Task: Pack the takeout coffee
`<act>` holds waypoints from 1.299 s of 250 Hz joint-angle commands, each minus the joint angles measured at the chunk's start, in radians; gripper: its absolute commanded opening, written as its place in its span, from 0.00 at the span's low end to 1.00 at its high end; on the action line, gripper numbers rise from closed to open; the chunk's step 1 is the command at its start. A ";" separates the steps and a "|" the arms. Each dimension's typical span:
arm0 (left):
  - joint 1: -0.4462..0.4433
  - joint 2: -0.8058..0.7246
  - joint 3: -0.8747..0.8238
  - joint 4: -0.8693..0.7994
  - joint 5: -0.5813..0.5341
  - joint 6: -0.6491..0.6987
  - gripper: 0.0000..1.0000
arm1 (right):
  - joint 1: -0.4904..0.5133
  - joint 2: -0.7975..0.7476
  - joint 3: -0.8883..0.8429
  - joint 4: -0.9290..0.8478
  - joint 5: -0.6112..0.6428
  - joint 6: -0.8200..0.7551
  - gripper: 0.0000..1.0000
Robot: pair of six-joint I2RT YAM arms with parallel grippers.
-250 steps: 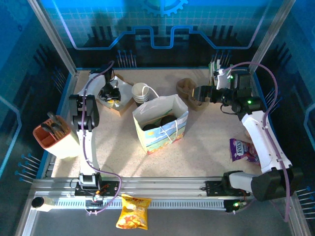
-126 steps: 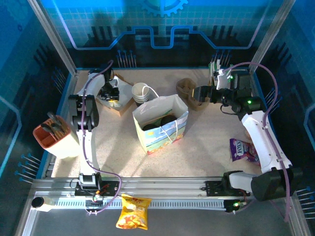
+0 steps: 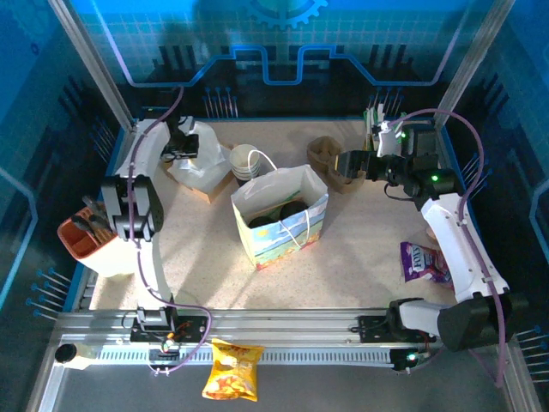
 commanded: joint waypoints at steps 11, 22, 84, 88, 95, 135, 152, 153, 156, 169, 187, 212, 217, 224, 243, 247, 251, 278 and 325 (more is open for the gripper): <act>0.011 -0.120 -0.034 -0.011 -0.031 -0.019 0.07 | -0.016 -0.016 0.006 -0.011 -0.020 0.007 0.99; 0.011 -0.161 -0.041 -0.011 -0.035 -0.025 0.07 | -0.017 -0.017 0.009 -0.012 -0.018 0.005 0.99; -0.010 -0.499 -0.156 0.033 -0.028 -0.055 0.05 | -0.016 -0.011 0.013 -0.012 -0.014 0.004 0.99; -0.014 -0.524 -0.165 0.035 -0.031 -0.055 0.05 | -0.016 -0.009 0.013 -0.012 -0.015 0.004 0.99; -0.024 -0.567 -0.178 0.035 -0.036 -0.054 0.05 | -0.016 -0.007 0.013 -0.011 -0.015 0.004 0.99; -0.123 -0.767 -0.215 0.003 -0.069 -0.046 0.05 | -0.016 0.007 0.021 -0.014 -0.009 0.001 0.99; -0.207 -0.830 -0.224 -0.019 -0.118 -0.043 0.05 | -0.014 0.013 0.028 -0.018 -0.013 -0.005 0.99; -0.212 -0.833 -0.224 -0.020 -0.122 -0.043 0.05 | -0.015 0.013 0.030 -0.018 -0.013 -0.006 0.99; -0.228 -0.843 -0.227 -0.022 -0.132 -0.044 0.05 | -0.015 0.013 0.032 -0.018 -0.016 -0.007 0.99; -0.307 -0.881 -0.244 -0.026 -0.168 -0.058 0.05 | -0.015 0.013 0.034 -0.017 -0.039 -0.017 1.00; -0.432 -0.916 -0.275 -0.023 -0.216 -0.078 0.05 | -0.016 0.008 0.036 -0.007 -0.067 -0.018 1.00; -0.608 -0.933 -0.327 0.001 -0.297 -0.094 0.05 | -0.014 -0.007 0.029 0.012 -0.073 -0.001 0.99; -0.642 -0.931 -0.333 0.004 -0.315 -0.092 0.05 | -0.015 -0.010 0.028 0.014 -0.070 0.002 0.99; -0.689 -0.924 -0.343 0.009 -0.339 -0.091 0.05 | -0.014 -0.015 0.026 0.013 -0.069 0.003 0.99; -0.783 -0.906 -0.371 0.028 -0.384 -0.060 0.05 | -0.014 -0.024 0.027 -0.002 -0.064 0.003 0.99; -0.796 -0.902 -0.376 0.030 -0.390 -0.055 0.05 | -0.014 -0.027 0.026 -0.005 -0.064 0.001 0.99; -0.806 -0.899 -0.381 0.034 -0.395 -0.048 0.05 | -0.014 -0.029 0.027 -0.010 -0.061 0.000 0.99; -0.851 -0.870 -0.403 0.050 -0.403 -0.012 0.05 | -0.014 -0.051 0.016 -0.036 -0.041 -0.013 0.99; -0.919 -0.835 -0.450 0.091 -0.408 0.044 0.06 | -0.016 -0.079 -0.006 -0.051 -0.024 -0.025 1.00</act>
